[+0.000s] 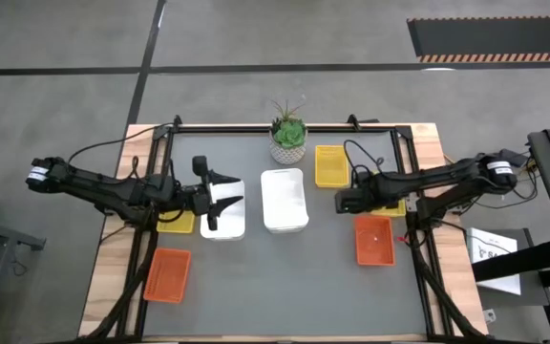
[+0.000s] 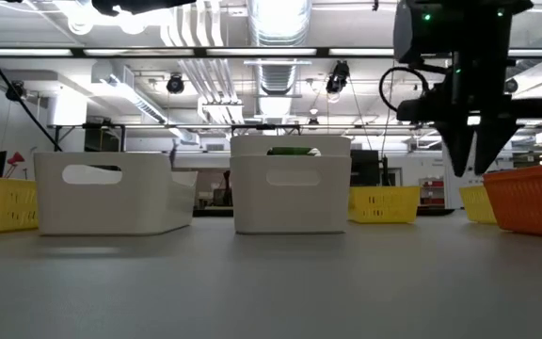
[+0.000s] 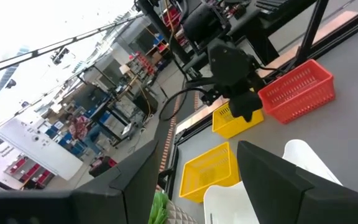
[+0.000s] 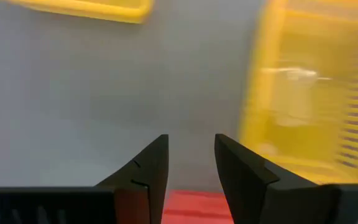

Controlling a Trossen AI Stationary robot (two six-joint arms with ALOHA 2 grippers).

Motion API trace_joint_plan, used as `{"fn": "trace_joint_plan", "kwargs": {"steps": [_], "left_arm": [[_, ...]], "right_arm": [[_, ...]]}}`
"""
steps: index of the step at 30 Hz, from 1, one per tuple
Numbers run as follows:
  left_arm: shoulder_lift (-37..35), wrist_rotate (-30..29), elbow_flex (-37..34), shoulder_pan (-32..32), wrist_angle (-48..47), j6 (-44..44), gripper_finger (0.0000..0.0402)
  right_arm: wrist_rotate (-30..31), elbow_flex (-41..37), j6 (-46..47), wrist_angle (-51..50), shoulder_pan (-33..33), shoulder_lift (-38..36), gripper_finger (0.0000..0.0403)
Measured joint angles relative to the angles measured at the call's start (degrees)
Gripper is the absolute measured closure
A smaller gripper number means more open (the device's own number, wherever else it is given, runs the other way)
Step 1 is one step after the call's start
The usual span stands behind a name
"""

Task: Stack baskets by color
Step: Stack the right yellow bin on the top middle yellow bin

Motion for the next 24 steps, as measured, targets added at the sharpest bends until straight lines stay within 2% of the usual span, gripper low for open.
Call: {"fn": "trace_joint_plan", "kwargs": {"steps": [4,6,15,20,24], "left_arm": [[0.00,0.00,0.00,0.00,-0.25,0.05,0.0201],[0.00,0.00,0.00,0.00,-0.25,0.09,0.0201],[0.00,0.00,-0.02,0.00,-1.03,0.15,0.0201],[0.00,0.00,-0.02,0.00,-1.14,0.07,0.0201],[0.00,0.00,-0.02,0.00,-1.14,0.02,0.0201]], "right_arm": [[2.42,5.17,2.13,-13.21,0.10,1.71,0.0279],[5.07,6.60,2.17,-15.67,0.04,1.87,0.0277],[3.95,5.55,4.40,-14.76,0.10,2.53,0.0269],[1.33,5.19,3.84,-14.32,0.11,3.52,0.0270],[1.65,4.95,2.22,-13.11,0.22,4.78,0.0269]]}}
